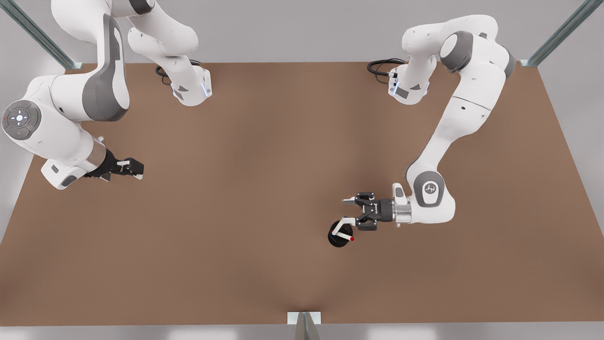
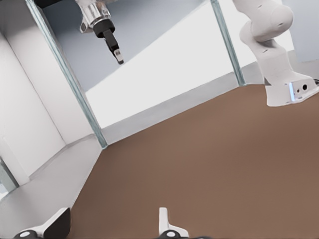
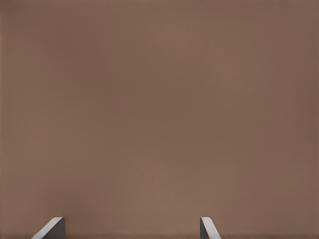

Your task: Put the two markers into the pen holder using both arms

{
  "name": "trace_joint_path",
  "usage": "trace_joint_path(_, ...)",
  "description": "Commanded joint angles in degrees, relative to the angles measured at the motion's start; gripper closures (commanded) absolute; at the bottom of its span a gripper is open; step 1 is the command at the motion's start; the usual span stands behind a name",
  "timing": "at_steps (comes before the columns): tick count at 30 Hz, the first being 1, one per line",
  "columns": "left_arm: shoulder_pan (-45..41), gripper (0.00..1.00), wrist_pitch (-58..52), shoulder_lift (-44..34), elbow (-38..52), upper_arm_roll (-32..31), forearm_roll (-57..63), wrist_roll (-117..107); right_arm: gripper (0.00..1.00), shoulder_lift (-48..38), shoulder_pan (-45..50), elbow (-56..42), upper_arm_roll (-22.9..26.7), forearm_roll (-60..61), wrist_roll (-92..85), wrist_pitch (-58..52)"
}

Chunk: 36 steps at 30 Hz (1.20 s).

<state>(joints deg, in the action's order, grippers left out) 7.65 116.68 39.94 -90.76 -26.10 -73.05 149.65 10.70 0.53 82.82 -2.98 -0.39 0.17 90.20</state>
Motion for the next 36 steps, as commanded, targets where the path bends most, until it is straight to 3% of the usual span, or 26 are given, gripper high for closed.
trace_joint_path(1, 0.43, 0.0, -0.49, -3.46, 4.79, 0.7, 9.66, -53.35, 0.0, -0.06, 0.0, -0.03, 0.08, 0.04, -0.17, -0.02)
trace_joint_path(3, 2.45, 0.0, -5.57, -7.14, 11.12, 0.61, 38.72, -108.18, 0.0, -0.06, 0.0, -0.03, -0.01, 0.04, -0.17, -0.02)
trace_joint_path(4, 2.98, 0.0, -8.56, -10.83, 12.27, 0.44, 52.69, -124.37, 0.0, -0.06, 0.0, -0.03, -0.01, 0.04, -0.17, -0.02)
trace_joint_path(6, 3.95, 0.0, -23.94, -15.41, 17.71, 1.58, 73.56, -146.65, 0.0, -0.06, 0.0, -0.03, -0.01, 0.04, -0.17, -0.02)
trace_joint_path(7, 3.95, 0.0, -29.39, -17.52, 18.42, 3.15, 79.19, -147.45, 0.0, -0.06, 0.0, -0.03, -0.01, 0.04, -0.17, -0.02)
trace_joint_path(9, 4.21, 0.0, -29.93, -21.3, 18.34, 6.41, 79.2, -148.5, 0.0, -0.06, 0.0, -0.03, 0.08, 0.04, -0.17, -0.02)
trace_joint_path(11, -9.82, 0.0, -27.57, -30.51, 10.45, 26.51, 73.67, -148.51, 0.0, -0.06, 0.0, -0.03, -0.01, 0.04, -0.17, -0.02)
trace_joint_path(12, -14.42, 0.0, -23.25, -36.16, 2.78, 31.2, 73.57, -148.51, 0.0, -0.06, 0.0, -0.03, -0.01, 0.04, -0.17, -0.11)
trace_joint_path(18, -15.56, 0.0, -26.77, -22.27, 18.6, 30.93, 74.01, -148.77, 0.0, -0.15, 0.08, -0.03, -0.09, 0.04, 0.01, -0.46)
trace_joint_path(36, -16.79, 0.0, -25.98, -22.45, 19.13, 29.79, 71.82, -163.36, 0.0, -0.15, 0.08, -0.03, -0.09, 0.04, 0.01, -0.55)
